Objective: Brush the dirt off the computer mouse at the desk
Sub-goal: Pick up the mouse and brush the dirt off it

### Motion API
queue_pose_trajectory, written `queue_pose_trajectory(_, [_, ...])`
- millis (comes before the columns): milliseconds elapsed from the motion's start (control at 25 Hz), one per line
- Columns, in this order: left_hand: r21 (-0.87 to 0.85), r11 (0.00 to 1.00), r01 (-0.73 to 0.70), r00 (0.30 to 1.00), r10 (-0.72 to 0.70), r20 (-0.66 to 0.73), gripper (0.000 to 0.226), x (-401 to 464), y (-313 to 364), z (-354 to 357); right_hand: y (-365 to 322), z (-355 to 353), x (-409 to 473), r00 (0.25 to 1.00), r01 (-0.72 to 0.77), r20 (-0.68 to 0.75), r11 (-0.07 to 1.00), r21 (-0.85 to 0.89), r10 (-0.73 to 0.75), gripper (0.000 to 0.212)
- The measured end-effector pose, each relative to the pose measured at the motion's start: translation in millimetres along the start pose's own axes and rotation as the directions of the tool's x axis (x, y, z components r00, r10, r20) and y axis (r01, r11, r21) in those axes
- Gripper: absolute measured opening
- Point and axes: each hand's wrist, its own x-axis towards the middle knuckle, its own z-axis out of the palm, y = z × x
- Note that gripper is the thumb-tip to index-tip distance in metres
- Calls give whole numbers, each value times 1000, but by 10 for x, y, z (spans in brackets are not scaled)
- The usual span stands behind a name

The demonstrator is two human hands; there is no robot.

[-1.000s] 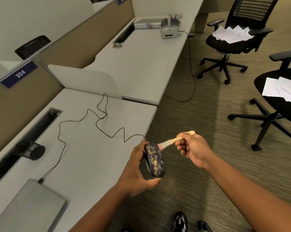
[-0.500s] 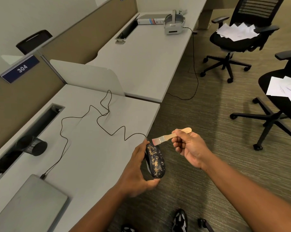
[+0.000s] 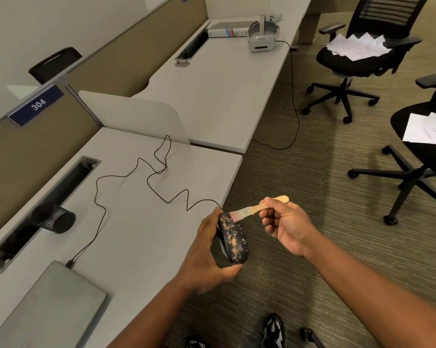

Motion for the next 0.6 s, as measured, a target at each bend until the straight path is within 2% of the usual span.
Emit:
queue_pose_trajectory(200, [-35, 999, 3, 999, -4, -33, 126, 11, -20, 14, 5, -108, -10, 998, -1, -69, 1000, 5, 1, 17])
queue_pose_trajectory(360, [-39, 999, 4, 1000, -5, -31, 126, 26, -48, 25, -30, -122, -76, 1000, 19, 8, 998, 65, -20, 15])
queue_pose_trajectory(440, [-44, 999, 9, 999, -10, -31, 126, 47, -48, 29, -14, -103, -108, 998, 9, 58, 999, 42, -11, 15])
queue_pose_trajectory(600, [-54, 998, 19, 999, -22, -49, 124, 84, -54, 11, 16, -127, -102, 1000, 5, 16, 1000, 9, -5, 15])
